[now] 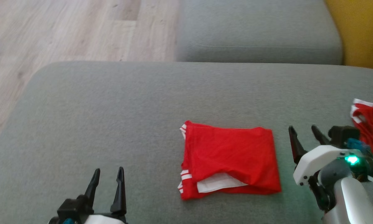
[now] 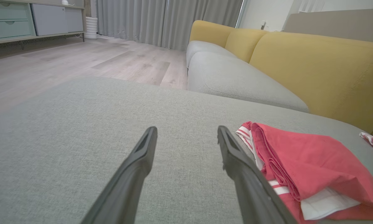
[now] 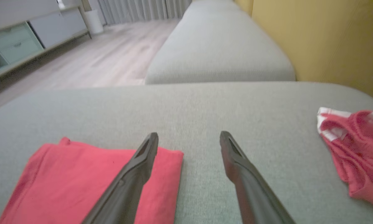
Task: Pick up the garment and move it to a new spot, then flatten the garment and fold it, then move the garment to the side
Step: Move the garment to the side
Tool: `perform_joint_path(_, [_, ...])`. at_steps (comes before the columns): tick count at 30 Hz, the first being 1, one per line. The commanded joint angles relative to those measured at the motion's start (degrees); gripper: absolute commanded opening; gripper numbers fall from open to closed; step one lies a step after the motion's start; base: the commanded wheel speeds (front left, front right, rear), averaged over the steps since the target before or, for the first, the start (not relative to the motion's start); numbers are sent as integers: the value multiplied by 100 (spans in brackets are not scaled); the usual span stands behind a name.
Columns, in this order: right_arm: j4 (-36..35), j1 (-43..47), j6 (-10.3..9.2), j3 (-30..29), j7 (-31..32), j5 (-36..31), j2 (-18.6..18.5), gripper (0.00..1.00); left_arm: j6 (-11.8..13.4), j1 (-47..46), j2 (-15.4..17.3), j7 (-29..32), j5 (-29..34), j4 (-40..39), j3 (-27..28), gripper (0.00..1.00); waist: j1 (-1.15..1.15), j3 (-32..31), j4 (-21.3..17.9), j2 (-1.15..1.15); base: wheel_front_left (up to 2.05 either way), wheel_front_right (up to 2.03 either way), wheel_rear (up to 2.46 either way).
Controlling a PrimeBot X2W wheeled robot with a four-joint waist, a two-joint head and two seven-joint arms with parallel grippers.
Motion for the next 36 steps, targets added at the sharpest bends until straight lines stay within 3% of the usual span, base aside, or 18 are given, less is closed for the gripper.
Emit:
perform_joint_path(1, [-53, -283, 37, 87, 117, -35, -30, 100, -14, -378, 73, -17, 70, -186, 181, 100, 0, 97, 145, 0, 0, 0, 0])
perform_joint_path(7, [781, -510, 37, 6, 730, 149, -45, 100, -20, -405, 46, -2, 88, -188, 126, 100, 0, 259, 500, 0, 0, 0, 0])
perform_joint_path(17, [1556, -647, 37, -4, 929, 401, -95, 100, -30, -434, 36, -13, 102, -175, 104, 100, 0, 437, 782, 0, 0, 0, 0])
perform_joint_path(18, [1608, -681, 37, 23, 930, 431, -92, 82, -25, -437, 40, -14, 104, -180, 105, 100, 0, 453, 784, 0, 0, 0, 0])
perform_joint_path(19, [1608, -681, 37, 23, 930, 431, -92, 82, -25, -437, 40, -14, 104, -180, 105, 100, 0, 453, 784, 0, 0, 0, 0])
perform_joint_path(20, [1661, -718, 37, 55, 932, 466, -90, 47, -20, -442, 44, -14, 106, -184, 107, 100, 0, 469, 781, 0, 0, 0, 0])
perform_joint_path(22, [1763, -798, 37, 125, 917, 518, -88, 19, -5, -447, 58, -15, 111, -194, 115, 100, 0, 497, 754, 0, 0, 0, 0])
perform_joint_path(23, [1809, -842, 37, 163, 890, 522, -95, 0, -1, -452, 67, -12, 114, -201, 115, 100, 0, 511, 728, 0, 0, 0, 0])
perform_joint_path(30, [1860, -1236, 37, 318, 544, 579, -214, 0, 39, -454, 75, -9, 139, -309, 109, 100, 0, 562, 200, 0, 0, 0, 0])
perform_joint_path(36, [1574, -1501, 37, 361, 480, 566, -597, 0, 16, -508, -25, -29, 158, -342, 93, 100, 0, 651, -650, 0, 0, 0, 0])
